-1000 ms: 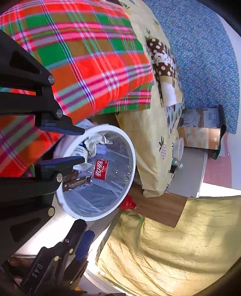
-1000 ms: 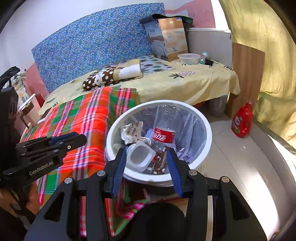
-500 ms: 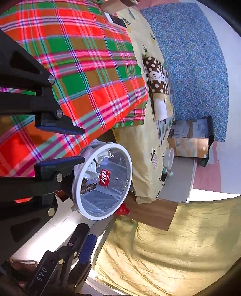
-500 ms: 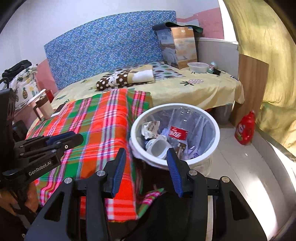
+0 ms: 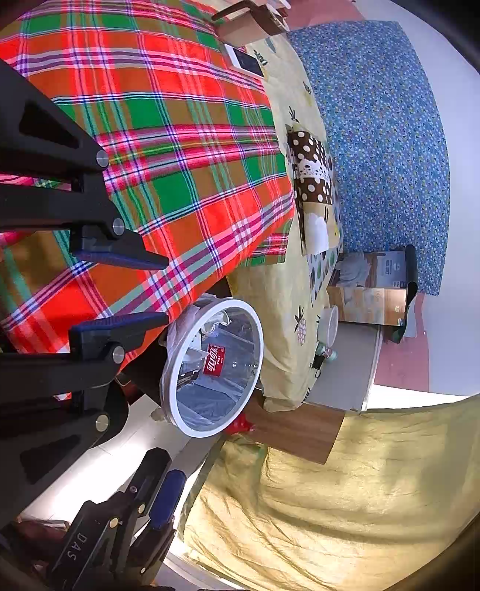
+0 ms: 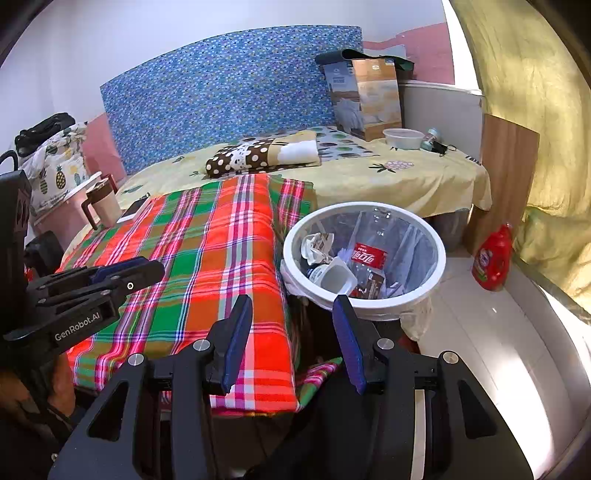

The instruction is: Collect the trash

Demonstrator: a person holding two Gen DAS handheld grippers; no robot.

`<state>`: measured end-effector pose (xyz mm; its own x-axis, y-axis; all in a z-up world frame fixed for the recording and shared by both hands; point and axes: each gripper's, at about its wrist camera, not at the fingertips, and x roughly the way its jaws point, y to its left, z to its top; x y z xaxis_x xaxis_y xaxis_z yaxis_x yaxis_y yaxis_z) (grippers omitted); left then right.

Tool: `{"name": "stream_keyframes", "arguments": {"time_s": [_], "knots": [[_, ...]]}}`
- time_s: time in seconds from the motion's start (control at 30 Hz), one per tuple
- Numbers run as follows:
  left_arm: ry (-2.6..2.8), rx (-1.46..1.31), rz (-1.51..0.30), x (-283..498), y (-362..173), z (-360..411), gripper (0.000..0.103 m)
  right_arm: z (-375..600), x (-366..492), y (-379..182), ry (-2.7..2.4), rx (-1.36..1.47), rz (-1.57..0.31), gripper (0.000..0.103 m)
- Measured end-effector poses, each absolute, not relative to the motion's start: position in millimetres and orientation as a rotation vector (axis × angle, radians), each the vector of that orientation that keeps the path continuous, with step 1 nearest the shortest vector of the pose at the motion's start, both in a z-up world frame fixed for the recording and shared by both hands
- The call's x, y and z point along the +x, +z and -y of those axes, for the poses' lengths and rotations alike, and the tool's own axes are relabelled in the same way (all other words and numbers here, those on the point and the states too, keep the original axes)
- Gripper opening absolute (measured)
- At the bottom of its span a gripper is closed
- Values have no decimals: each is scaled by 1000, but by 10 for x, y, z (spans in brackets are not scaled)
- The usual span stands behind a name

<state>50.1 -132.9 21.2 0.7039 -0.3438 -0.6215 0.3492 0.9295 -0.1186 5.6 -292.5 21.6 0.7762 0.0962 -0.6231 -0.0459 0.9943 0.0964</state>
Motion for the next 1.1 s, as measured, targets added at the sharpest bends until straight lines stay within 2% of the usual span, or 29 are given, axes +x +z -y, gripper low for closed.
{"name": "stream_keyframes", "arguments": {"time_s": [1.1], "knots": [[-370, 16, -700, 427, 156, 1298, 23, 2871, 26, 201, 72, 75, -678, 47]]}}
